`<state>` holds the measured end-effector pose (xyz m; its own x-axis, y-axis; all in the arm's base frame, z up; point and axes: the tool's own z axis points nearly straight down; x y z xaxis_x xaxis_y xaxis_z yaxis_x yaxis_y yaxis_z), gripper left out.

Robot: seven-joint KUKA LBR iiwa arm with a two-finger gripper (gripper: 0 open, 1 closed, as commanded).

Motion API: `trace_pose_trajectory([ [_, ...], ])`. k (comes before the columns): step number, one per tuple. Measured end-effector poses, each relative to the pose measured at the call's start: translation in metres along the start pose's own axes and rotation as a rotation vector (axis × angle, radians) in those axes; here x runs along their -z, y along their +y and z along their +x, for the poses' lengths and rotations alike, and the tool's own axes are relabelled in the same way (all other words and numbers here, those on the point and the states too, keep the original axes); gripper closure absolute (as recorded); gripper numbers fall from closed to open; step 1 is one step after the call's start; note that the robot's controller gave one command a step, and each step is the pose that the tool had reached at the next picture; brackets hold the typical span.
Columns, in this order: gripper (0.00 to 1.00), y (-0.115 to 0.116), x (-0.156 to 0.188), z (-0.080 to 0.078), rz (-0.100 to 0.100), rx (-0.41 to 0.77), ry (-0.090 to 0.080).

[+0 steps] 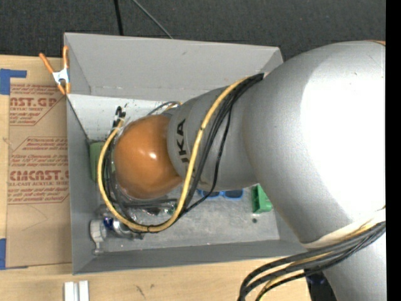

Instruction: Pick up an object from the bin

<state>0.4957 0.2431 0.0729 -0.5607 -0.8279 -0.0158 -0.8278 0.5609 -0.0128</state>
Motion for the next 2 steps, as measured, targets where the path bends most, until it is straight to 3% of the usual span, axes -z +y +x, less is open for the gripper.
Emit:
trace_pose_trajectory([
  [1,1.0,-0.004,0.034,-0.003,-0.011,-0.003,0.011],
  [2,1.0,-0.051,0.142,-0.03,-0.006,0.008,0.004],
])
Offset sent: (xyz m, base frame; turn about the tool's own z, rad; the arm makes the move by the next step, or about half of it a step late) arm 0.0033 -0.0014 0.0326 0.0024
